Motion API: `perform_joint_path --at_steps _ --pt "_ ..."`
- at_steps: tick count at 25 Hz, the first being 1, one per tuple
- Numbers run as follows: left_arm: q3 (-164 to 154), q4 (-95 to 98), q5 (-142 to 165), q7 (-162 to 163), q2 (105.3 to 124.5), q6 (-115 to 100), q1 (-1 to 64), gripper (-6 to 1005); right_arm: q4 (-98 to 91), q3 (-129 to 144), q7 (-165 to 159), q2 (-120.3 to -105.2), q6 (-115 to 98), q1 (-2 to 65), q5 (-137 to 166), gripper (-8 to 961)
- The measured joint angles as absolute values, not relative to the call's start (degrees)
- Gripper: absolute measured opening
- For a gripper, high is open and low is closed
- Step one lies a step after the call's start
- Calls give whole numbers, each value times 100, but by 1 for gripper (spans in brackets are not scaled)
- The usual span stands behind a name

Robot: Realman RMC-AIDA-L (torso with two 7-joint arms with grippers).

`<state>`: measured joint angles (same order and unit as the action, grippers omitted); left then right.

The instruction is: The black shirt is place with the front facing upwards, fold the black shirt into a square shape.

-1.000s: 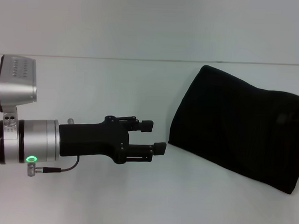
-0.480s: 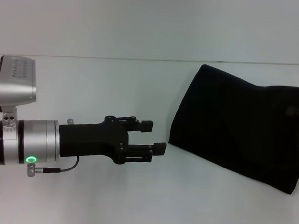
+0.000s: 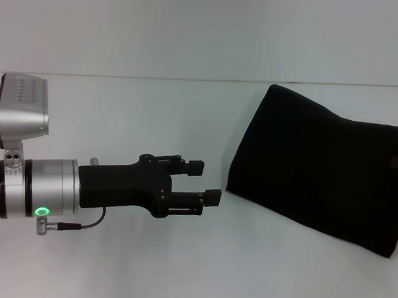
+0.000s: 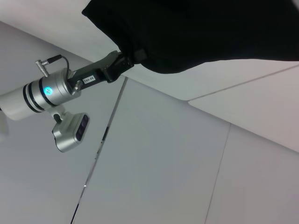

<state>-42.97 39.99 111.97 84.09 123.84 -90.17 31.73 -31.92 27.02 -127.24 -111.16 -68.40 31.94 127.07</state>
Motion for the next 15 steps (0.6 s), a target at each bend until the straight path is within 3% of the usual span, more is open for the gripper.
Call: perform_joint_path --at_steps 9,15 --pt "-4342 4001 11202 8423 12384 -9028 3173 758 -3125 2696 -12921 -11124 -6638 3182 12679 71" --pt "-4342 4015 11213 8407 12384 -9036 3174 758 -3120 2673 -12873 -11120 -6669 3154 12671 297"
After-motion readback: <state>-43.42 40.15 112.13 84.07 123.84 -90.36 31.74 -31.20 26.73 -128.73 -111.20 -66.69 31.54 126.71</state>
